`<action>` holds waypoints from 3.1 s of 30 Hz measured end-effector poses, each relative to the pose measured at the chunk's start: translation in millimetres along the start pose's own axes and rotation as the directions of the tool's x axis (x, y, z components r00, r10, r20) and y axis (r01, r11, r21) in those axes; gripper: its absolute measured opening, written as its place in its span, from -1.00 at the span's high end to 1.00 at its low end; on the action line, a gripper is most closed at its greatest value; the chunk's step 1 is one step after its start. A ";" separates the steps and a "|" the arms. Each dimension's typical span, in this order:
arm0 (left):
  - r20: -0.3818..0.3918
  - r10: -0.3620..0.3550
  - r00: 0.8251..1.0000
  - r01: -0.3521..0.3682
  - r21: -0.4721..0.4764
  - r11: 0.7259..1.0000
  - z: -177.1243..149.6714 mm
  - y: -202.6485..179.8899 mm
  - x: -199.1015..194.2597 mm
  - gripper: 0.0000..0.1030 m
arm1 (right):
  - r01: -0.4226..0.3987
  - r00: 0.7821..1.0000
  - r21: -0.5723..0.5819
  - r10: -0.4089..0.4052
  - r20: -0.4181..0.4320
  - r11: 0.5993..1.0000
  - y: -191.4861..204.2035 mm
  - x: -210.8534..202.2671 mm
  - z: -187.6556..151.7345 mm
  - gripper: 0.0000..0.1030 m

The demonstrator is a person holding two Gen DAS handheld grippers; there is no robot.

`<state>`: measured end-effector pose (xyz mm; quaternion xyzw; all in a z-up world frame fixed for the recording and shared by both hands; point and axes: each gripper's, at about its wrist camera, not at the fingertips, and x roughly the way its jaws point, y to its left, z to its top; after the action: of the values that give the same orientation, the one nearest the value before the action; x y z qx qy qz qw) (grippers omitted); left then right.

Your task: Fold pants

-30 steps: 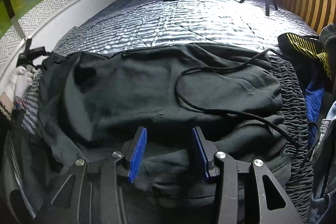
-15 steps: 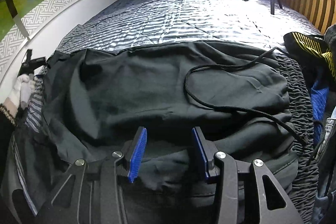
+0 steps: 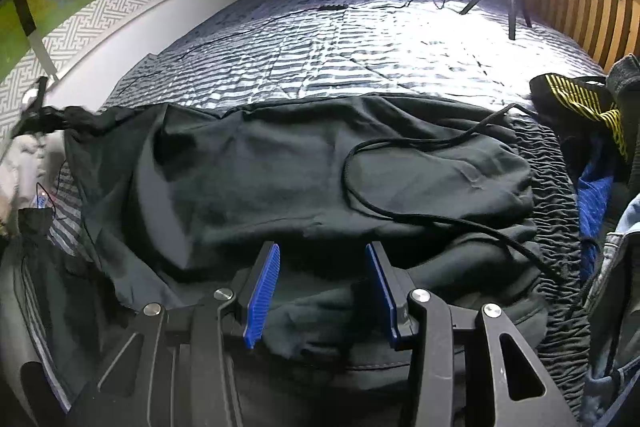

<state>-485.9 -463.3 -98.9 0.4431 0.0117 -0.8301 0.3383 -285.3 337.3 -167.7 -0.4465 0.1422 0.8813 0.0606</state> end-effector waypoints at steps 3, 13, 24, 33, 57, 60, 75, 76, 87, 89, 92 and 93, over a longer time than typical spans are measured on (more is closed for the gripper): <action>-0.006 0.066 0.998 -0.066 0.018 0.998 -0.4 17.2 0.0 -0.60 | -0.011 1.000 0.007 0.011 -0.007 1.000 0.3 -0.4 -1.7 0.21; -0.198 -0.099 0.975 0.058 -0.204 0.977 -37.0 72.4 56.9 -0.75 | -0.014 1.000 -0.049 0.014 0.000 0.999 14.1 -3.7 -4.8 0.21; -0.212 -0.272 0.939 0.186 -0.354 0.917 -52.5 42.4 113.2 0.42 | -0.012 1.000 -0.046 0.010 -0.028 0.999 16.7 6.2 -9.9 0.21; -0.203 -0.262 0.943 0.163 -0.407 0.899 -57.4 69.1 112.3 -0.35 | -0.015 1.000 -0.032 0.015 -0.025 0.999 11.0 4.6 -8.7 0.21; -0.030 -0.141 0.990 0.132 -0.212 0.968 -81.6 122.3 -66.3 -0.53 | -0.096 0.994 0.008 0.095 0.060 0.995 9.5 -44.6 -4.6 0.21; 0.012 -0.150 0.989 0.149 -0.225 0.963 -102.7 155.2 -130.5 -0.53 | -0.152 0.985 -0.030 0.154 0.081 0.988 23.0 -64.5 -10.2 0.21; 0.154 -0.225 0.962 0.264 -0.312 0.913 -214.3 287.3 -307.4 -0.53 | -0.228 0.934 -0.283 0.291 0.208 0.932 116.6 -222.8 -72.1 0.20; 0.158 -0.236 0.959 0.275 -0.313 0.909 -219.5 288.7 -308.5 -0.53 | -0.223 0.933 -0.301 0.293 0.211 0.927 123.1 -230.2 -71.2 0.20; 0.226 -0.378 0.898 0.440 -0.452 0.776 -268.3 291.4 -201.8 -0.53 | -0.319 0.919 -0.495 0.391 0.045 0.808 290.8 -197.9 -33.3 0.20; 0.227 -0.397 0.889 0.457 -0.466 0.757 -278.8 288.2 -168.9 -0.53 | -0.367 0.913 -0.505 0.406 -0.036 0.781 338.5 -159.2 -26.0 0.20; 0.219 -0.399 0.890 0.455 -0.476 0.753 -295.2 283.5 -126.5 -0.53 | -0.385 0.912 -0.559 0.396 -0.108 0.734 405.0 -107.0 -21.8 0.20; 0.211 -0.398 0.893 0.450 -0.478 0.755 -298.1 280.9 -109.4 -0.53 | -0.389 0.910 -0.580 0.395 -0.123 0.715 425.9 -89.3 -20.9 0.20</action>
<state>-66.8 -524.3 -119.7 0.2818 0.3168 -0.8713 0.2472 -315.7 -72.9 -23.9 -0.3981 -0.0493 0.8755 -0.2693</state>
